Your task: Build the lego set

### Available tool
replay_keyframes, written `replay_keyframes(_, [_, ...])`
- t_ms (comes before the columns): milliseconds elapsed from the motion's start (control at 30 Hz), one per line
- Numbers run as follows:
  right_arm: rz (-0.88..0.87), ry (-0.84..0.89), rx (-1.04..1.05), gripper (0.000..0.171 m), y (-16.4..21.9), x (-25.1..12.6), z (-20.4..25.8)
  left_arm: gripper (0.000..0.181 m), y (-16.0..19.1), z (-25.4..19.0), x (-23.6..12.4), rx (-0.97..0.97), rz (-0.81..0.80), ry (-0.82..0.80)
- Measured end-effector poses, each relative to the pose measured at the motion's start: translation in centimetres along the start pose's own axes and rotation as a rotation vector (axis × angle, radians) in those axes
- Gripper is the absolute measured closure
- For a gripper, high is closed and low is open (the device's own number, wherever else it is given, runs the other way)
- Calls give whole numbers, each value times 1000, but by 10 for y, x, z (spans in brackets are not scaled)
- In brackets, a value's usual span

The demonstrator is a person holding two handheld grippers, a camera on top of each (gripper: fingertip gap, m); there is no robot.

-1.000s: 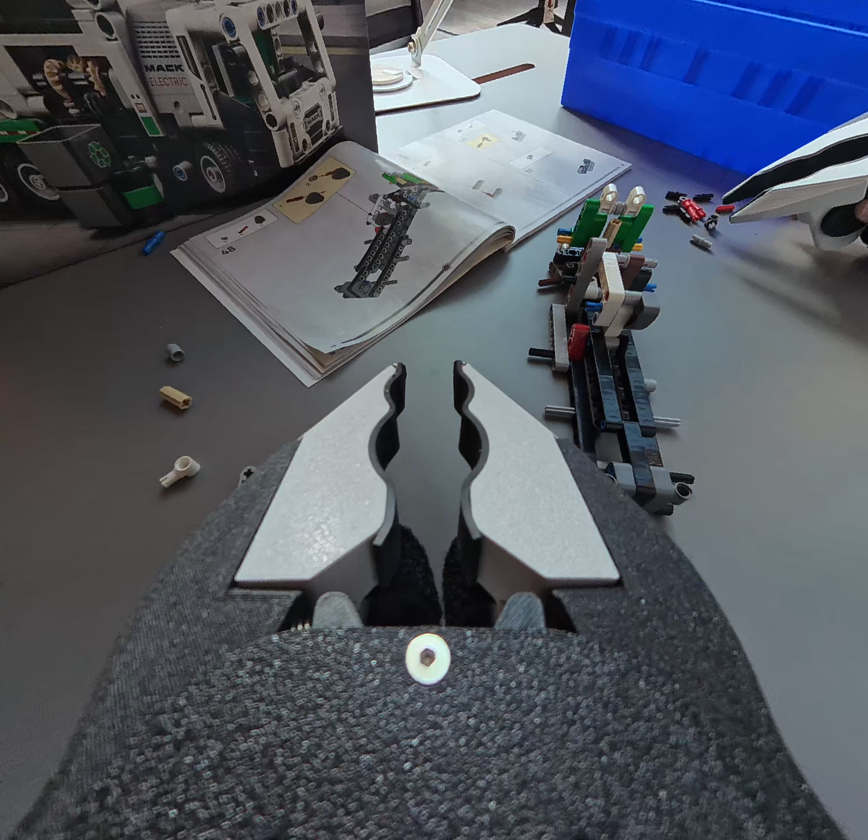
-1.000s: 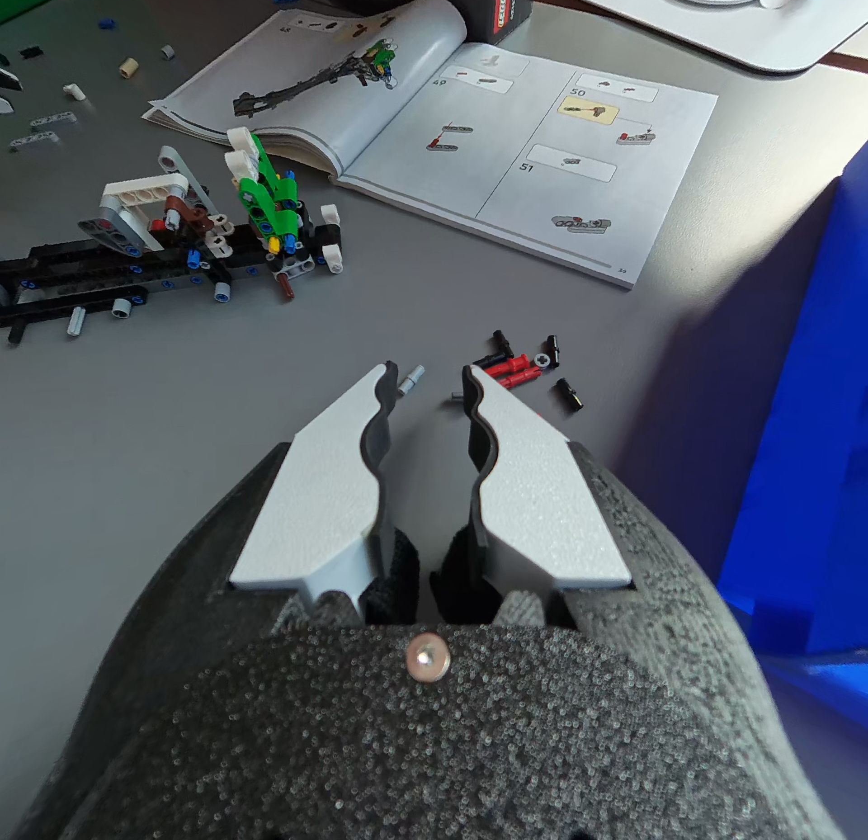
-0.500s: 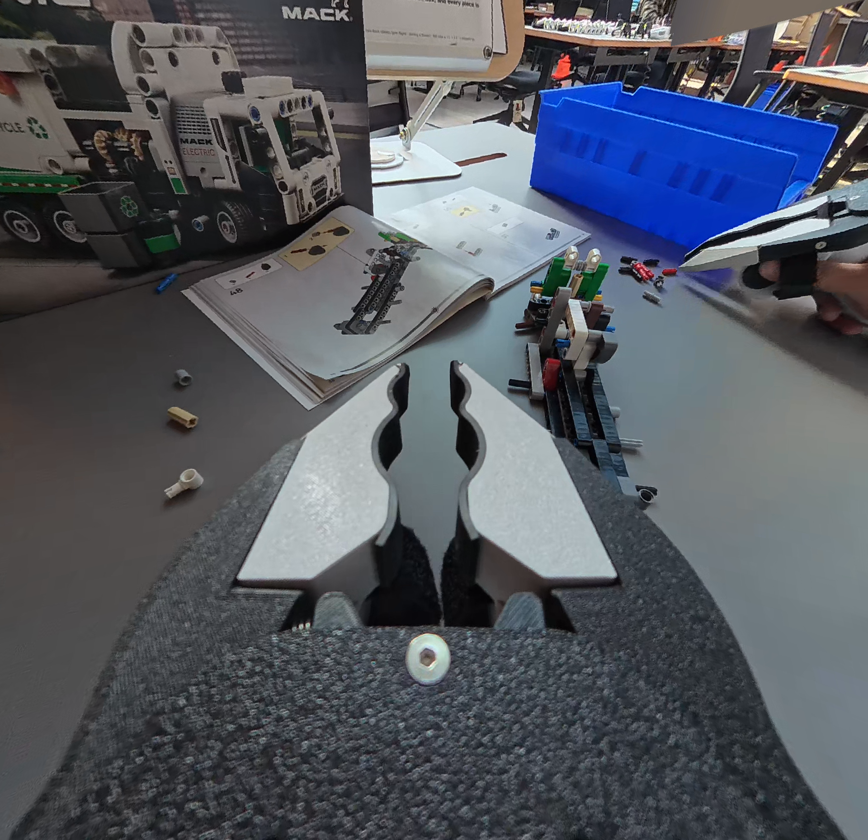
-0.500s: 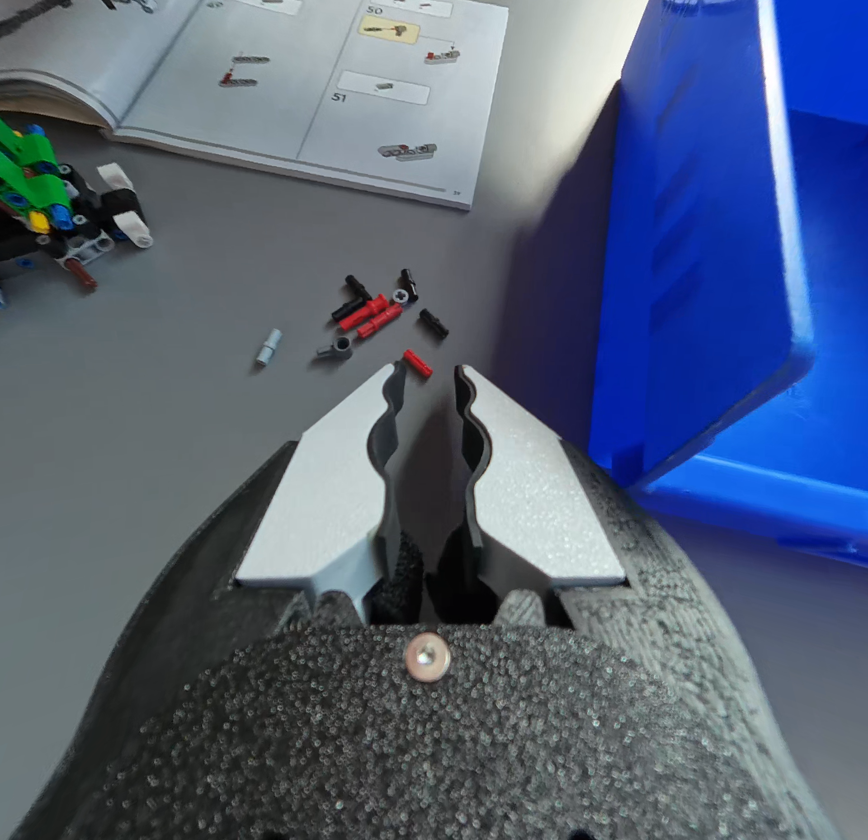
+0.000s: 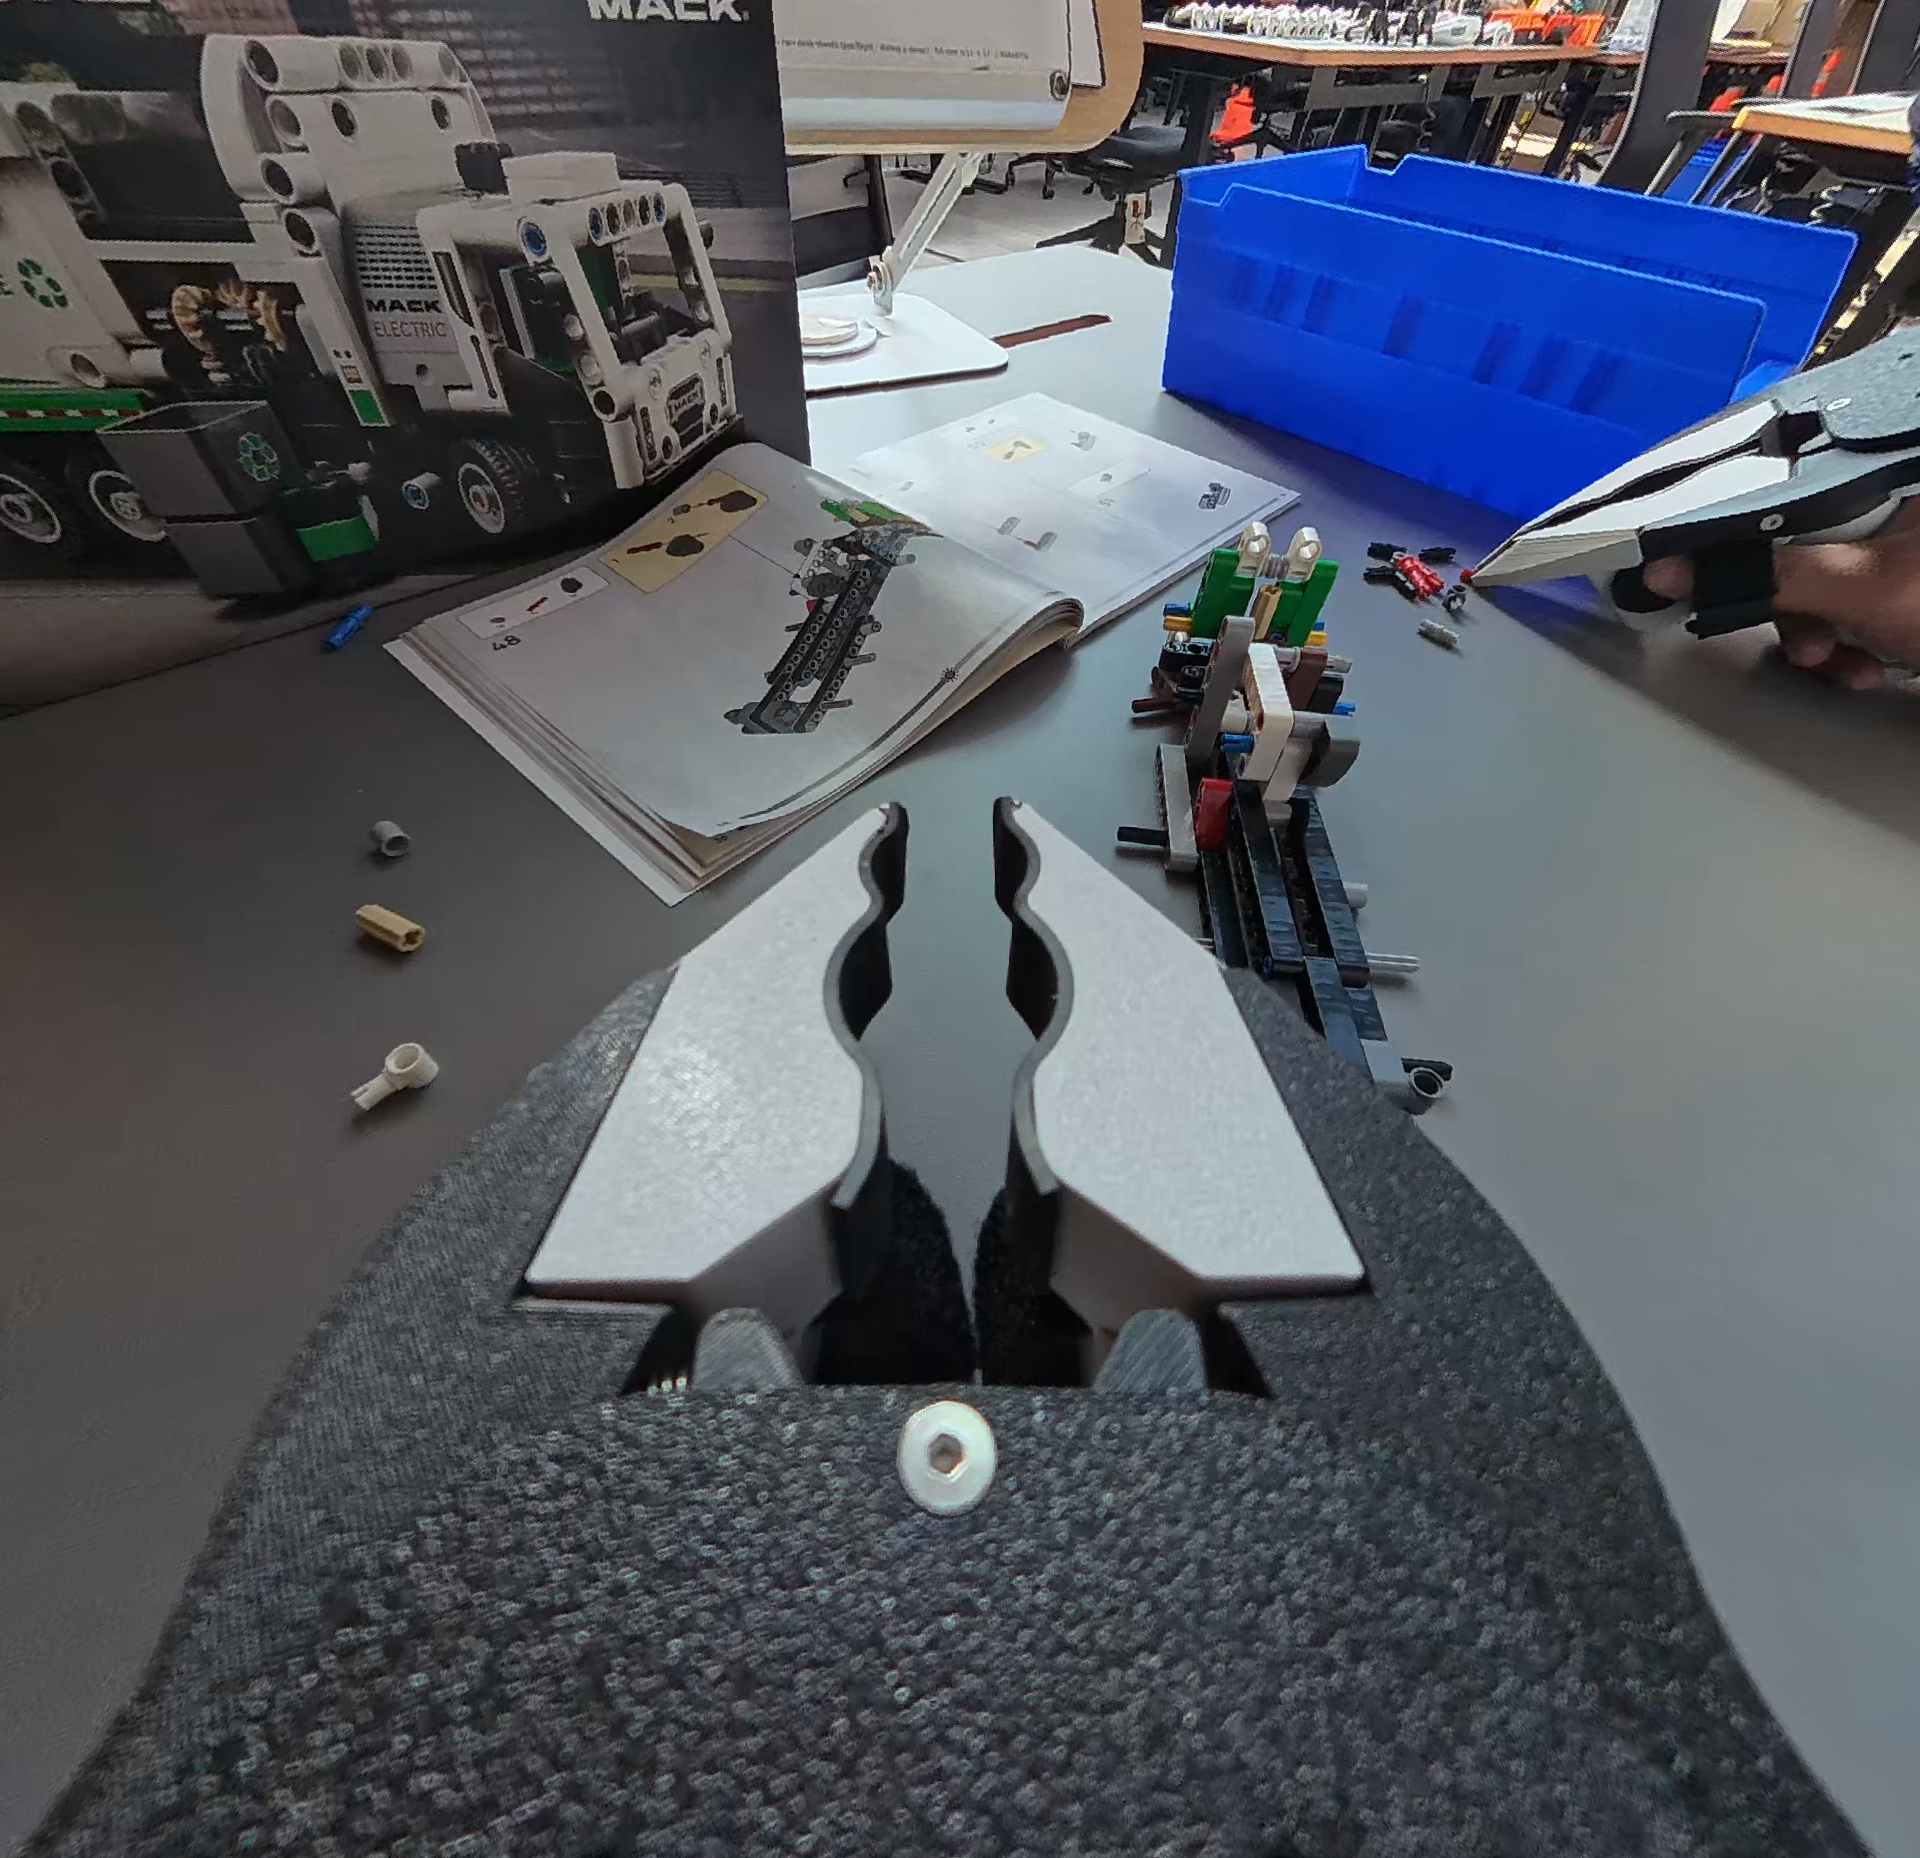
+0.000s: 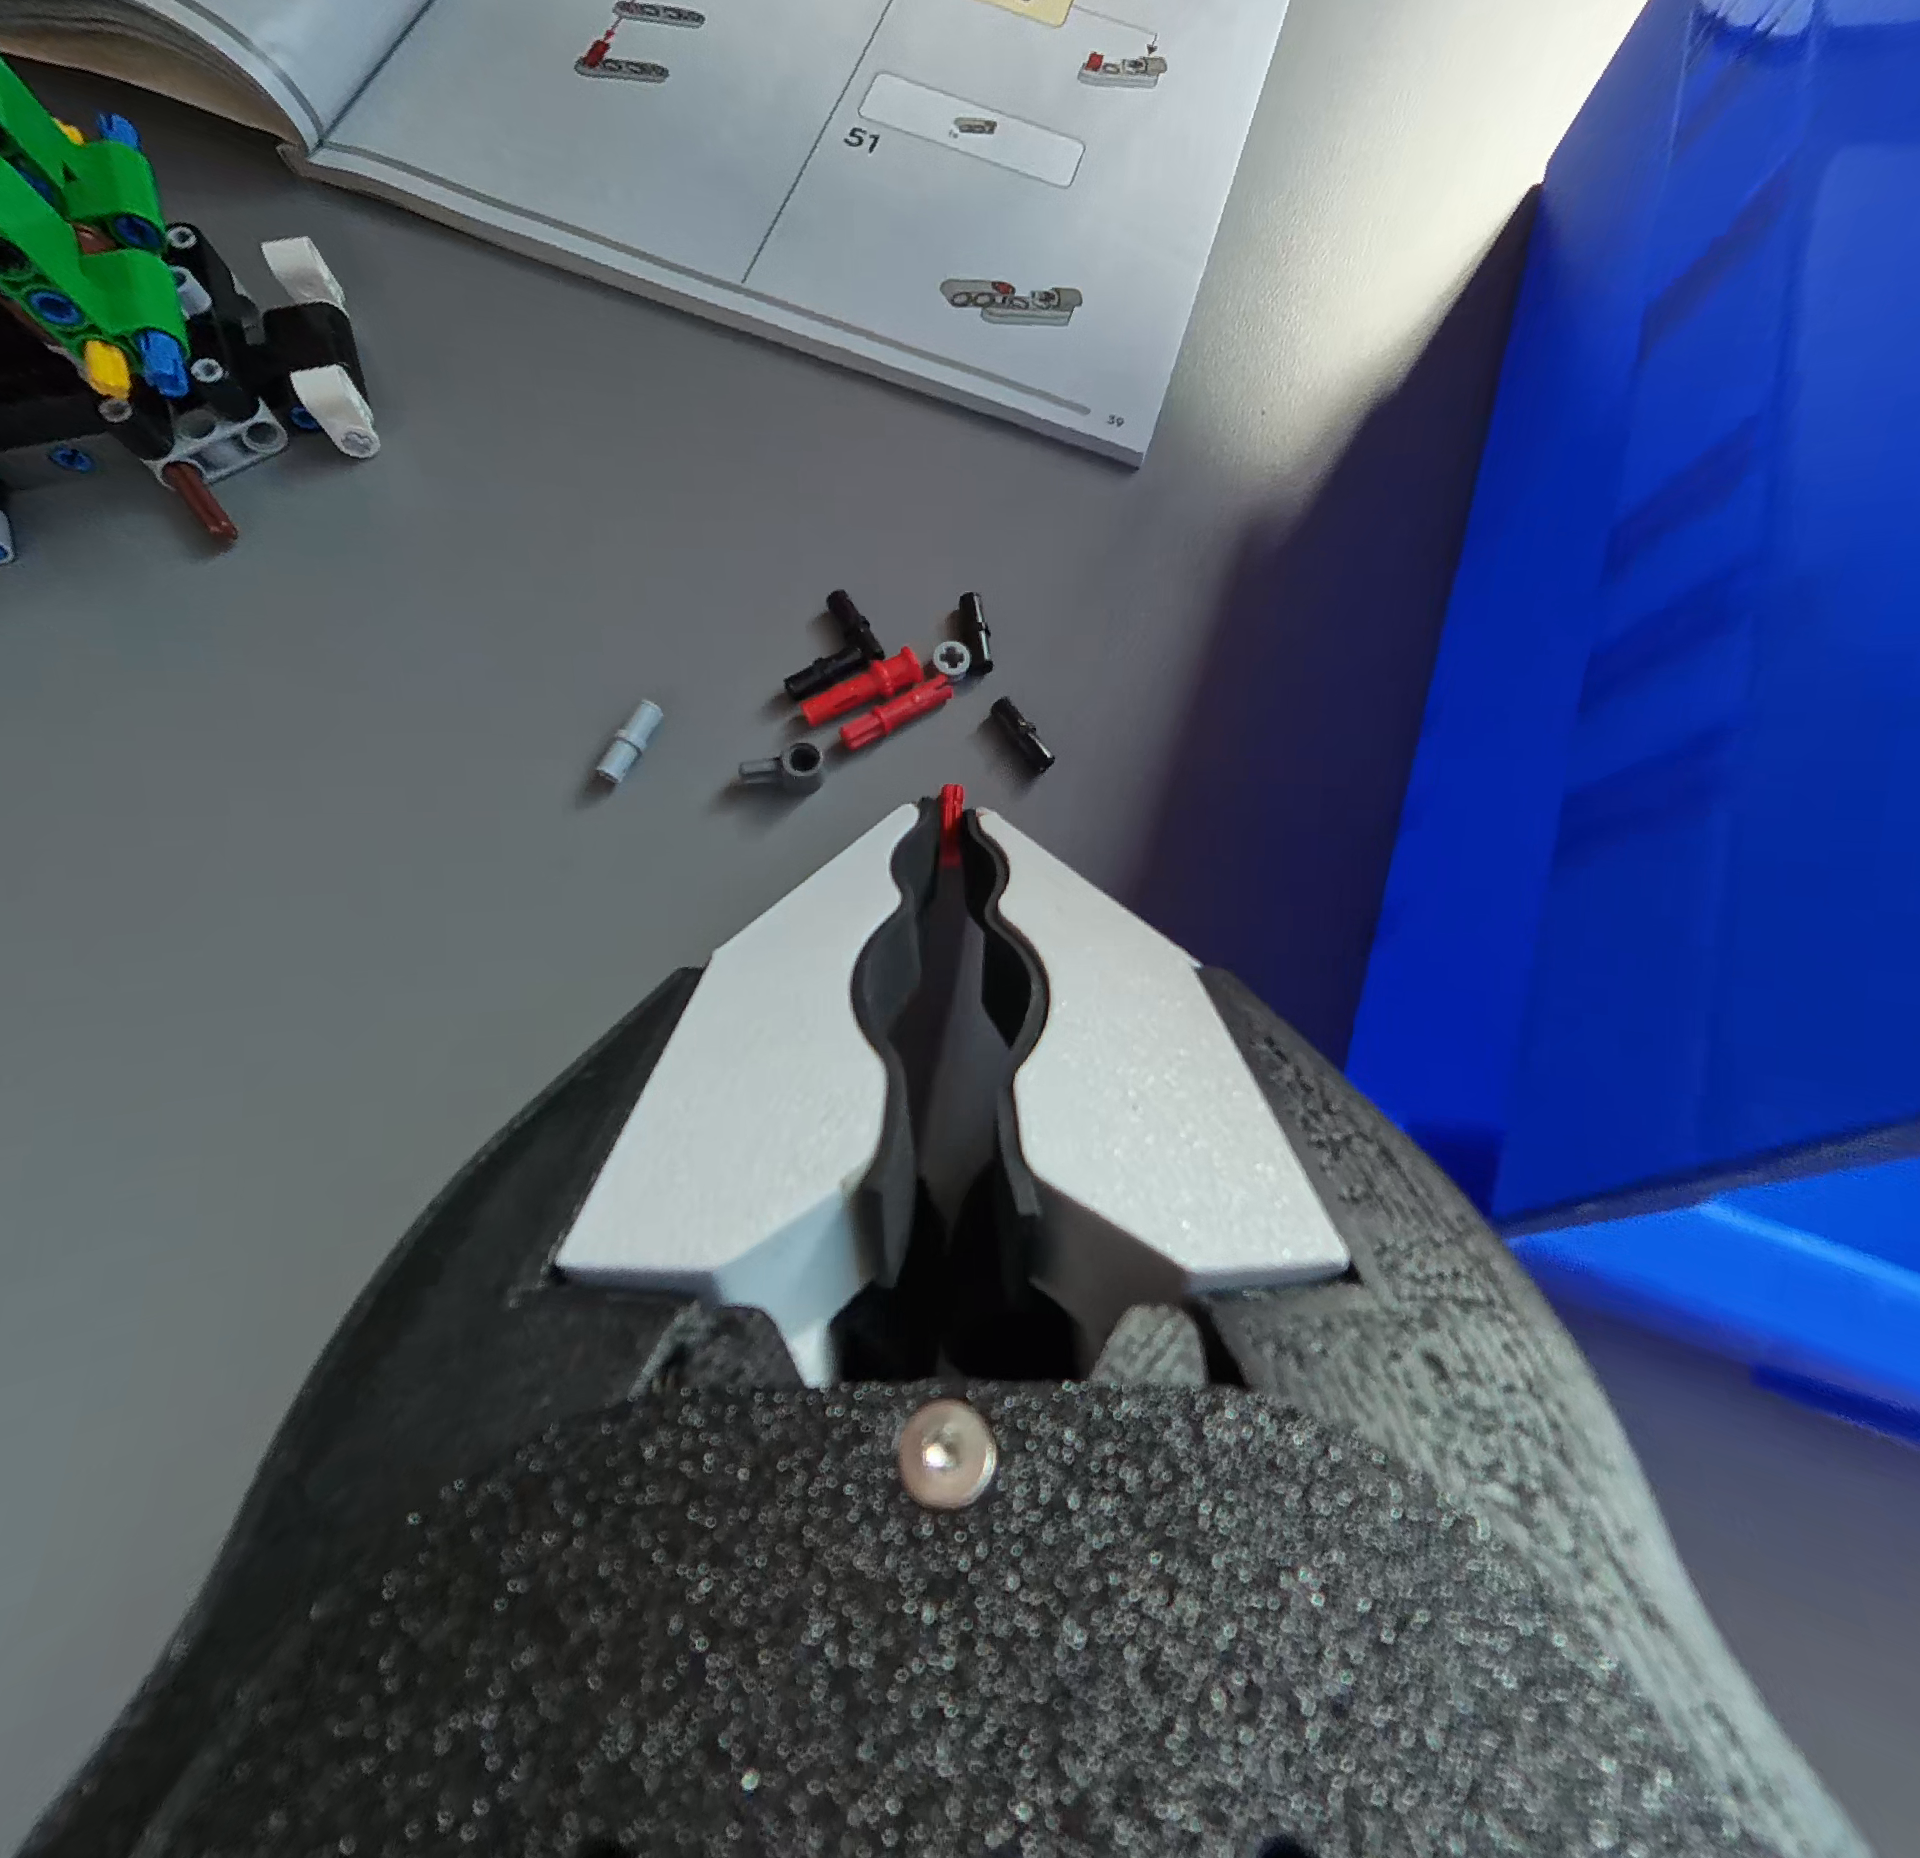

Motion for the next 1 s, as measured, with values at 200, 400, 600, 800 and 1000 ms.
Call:
replay_keyframes(200, [-277, -264, -63, 168, -25, -34, 52, 166, 1, -1, 2, 13, 19, -8])
replay_keyframes(400, [-246, -338, -232, 168, -25, -32, 95, 166, 2, -2, 4, 29, 34, -13])
replay_keyframes(600, [-159, -369, -231, 168, -18, -23, 98, 166, 2, -2, 4, 36, 29, -24])
replay_keyframes(800, [-88, -361, -259, 168, -13, -17, 101, 166, 3, -3, 5, 41, 41, -26])
replay_keyframes(1000, [-88, -372, -256, 166, -13, -17, 101, 165, 3, -2, 5, 38, 40, -31])
Point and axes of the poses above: each gripper's, where its closed fingertips meet, x out along the fingers, y out of its underside, z = x × y across the jaws, the point moved 6 cm from there along -x, back along the fingers, and after that the axes turned 8 degrees about -x, right-handed, at the moved point
